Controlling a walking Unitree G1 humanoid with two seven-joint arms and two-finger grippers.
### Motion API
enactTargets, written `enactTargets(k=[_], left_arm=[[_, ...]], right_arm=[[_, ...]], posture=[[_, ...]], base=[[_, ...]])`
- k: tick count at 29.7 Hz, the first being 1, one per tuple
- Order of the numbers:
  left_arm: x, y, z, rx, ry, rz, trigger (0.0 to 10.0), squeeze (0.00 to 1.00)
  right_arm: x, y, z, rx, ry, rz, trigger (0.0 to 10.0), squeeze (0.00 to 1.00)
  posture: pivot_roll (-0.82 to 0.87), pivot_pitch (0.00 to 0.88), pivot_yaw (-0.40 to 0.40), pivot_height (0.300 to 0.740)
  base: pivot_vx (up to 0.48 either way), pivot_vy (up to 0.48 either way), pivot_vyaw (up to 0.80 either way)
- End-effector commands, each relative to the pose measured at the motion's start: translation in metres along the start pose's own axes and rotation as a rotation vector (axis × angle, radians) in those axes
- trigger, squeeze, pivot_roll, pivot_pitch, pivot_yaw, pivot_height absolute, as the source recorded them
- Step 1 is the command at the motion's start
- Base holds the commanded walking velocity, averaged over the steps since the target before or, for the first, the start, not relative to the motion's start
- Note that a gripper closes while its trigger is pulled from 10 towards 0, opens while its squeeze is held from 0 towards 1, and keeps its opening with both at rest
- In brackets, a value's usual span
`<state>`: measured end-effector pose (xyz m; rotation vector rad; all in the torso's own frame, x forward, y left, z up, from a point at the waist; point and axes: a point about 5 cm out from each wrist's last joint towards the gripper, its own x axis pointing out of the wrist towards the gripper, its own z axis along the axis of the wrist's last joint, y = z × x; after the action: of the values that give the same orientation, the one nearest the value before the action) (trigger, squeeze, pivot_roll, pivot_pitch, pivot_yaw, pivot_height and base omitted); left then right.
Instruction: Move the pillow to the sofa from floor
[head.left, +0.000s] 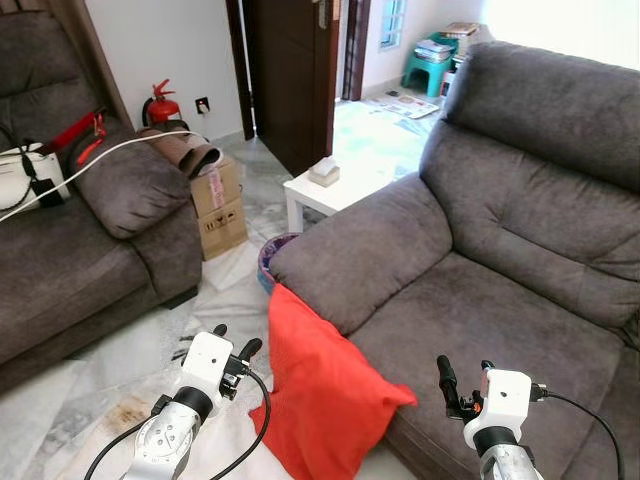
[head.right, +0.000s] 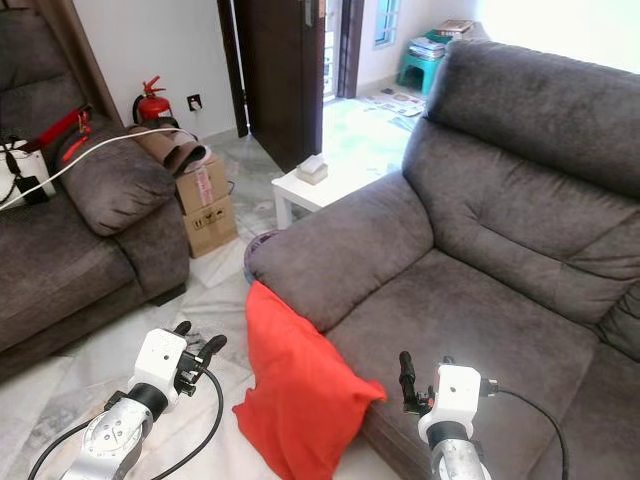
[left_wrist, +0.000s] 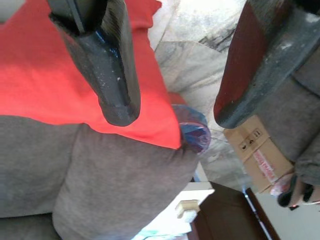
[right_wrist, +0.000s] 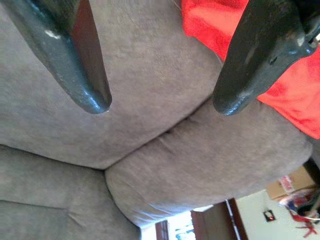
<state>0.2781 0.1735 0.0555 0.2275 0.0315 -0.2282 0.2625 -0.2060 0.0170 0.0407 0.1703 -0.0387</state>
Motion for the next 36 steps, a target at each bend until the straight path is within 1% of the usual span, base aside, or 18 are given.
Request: enactTargets(k=[1,3,12,15,17,19,22,30,33,36], left_arm=[[-0.001,0.0,0.001,0.001,0.001,0.002,10.0,0.0],[-0.001,0.0,0.001,0.0,0.002,0.005,10.0,0.0],[0.0,0.0,0.001,-0.009,0.0,0.011,10.0,0.0],[0.0,0.001,0.002,-0.009,-0.002,0.014,10.0,0.0],[0.0,0.001,0.001,-0.011,-0.001,0.017,10.0,0.0],[0.0,0.0,0.001,-0.011,-0.001,0.015,10.0,0.0],[0.0,0.0,0.002,-0.011,-0.002,0.013,10.0,0.0],[0.0,0.001,0.002,-0.007,-0.003,0.009,10.0,0.0],[0.0,0.001,0.002,-0.03,-0.01,0.012,10.0,0.0],[0.0,0.001,0.003,-0.035,-0.018,0.012,10.0,0.0]], right_arm=[[0.002,0.003,0.0,0.001,0.008,0.012,10.0,0.0],[0.003,0.005,0.0,0.004,0.004,0.024,10.0,0.0],[0.005,0.009,0.004,0.003,-0.016,0.042,10.0,0.0],[0.005,0.01,0.004,0.001,-0.012,0.054,10.0,0.0],[0.006,0.013,0.001,-0.014,0.012,0.074,10.0,0.0],[0.005,0.015,0.0,-0.024,0.016,0.085,10.0,0.0],[0.004,0.015,0.002,-0.01,-0.004,0.09,10.0,0.0],[0.004,0.015,0.002,-0.009,-0.005,0.089,10.0,0.0],[0.004,0.015,0.002,-0.011,-0.005,0.092,10.0,0.0],[0.004,0.015,0.002,-0.009,-0.005,0.092,10.0,0.0]], posture=[[-0.06,0.101,0.037,0.678],[-0.06,0.104,0.036,0.669],[-0.06,0.105,0.035,0.669],[-0.06,0.106,0.035,0.669],[-0.06,0.106,0.035,0.669],[-0.06,0.105,0.036,0.654],[-0.06,0.107,0.035,0.645],[-0.06,0.108,0.035,0.645],[-0.06,0.109,0.034,0.645],[-0.06,0.11,0.033,0.645]], base=[[0.0,0.0,0.0],[0.0,0.0,0.0],[0.0,0.0,0.0],[0.0,0.0,0.0],[0.0,0.0,0.0],[0.0,0.0,0.0],[0.0,0.0,0.0],[0.0,0.0,0.0],[0.0,0.0,0.0],[0.0,0.0,0.0]])
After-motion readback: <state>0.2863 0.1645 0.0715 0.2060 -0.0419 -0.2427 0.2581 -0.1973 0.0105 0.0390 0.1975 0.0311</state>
